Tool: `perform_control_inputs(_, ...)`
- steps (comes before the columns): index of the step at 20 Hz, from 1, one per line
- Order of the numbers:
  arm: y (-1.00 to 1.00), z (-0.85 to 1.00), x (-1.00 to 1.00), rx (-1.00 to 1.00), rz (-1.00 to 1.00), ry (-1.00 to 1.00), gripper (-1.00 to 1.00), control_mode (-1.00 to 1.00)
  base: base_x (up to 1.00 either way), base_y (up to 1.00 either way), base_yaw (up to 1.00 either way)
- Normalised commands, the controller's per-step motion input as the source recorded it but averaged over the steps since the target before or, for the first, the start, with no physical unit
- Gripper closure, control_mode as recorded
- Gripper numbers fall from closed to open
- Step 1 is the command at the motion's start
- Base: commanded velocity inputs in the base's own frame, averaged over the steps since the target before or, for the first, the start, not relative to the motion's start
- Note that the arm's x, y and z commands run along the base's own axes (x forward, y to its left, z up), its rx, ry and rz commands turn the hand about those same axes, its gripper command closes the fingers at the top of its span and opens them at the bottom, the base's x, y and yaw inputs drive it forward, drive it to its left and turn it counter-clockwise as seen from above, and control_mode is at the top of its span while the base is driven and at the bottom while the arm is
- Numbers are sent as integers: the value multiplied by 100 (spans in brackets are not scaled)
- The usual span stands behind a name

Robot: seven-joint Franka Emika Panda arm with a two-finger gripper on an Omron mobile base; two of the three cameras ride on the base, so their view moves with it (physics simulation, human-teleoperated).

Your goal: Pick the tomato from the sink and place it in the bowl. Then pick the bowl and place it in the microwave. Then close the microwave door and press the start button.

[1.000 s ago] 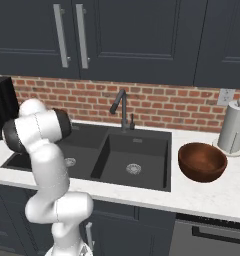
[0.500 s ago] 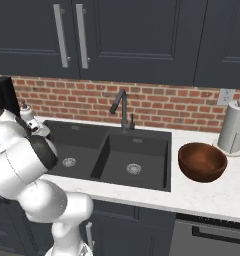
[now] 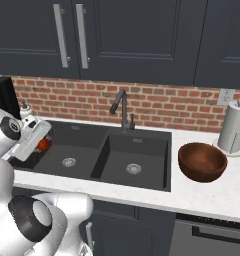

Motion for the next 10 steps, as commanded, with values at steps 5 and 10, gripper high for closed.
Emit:
perform_control_inputs(5, -100, 5, -35, -6, 6, 0, 100, -100, 0, 0, 0)
perform_control_inputs(10, -100, 19, -14, 0, 1, 0, 100, -100, 0, 0, 0)
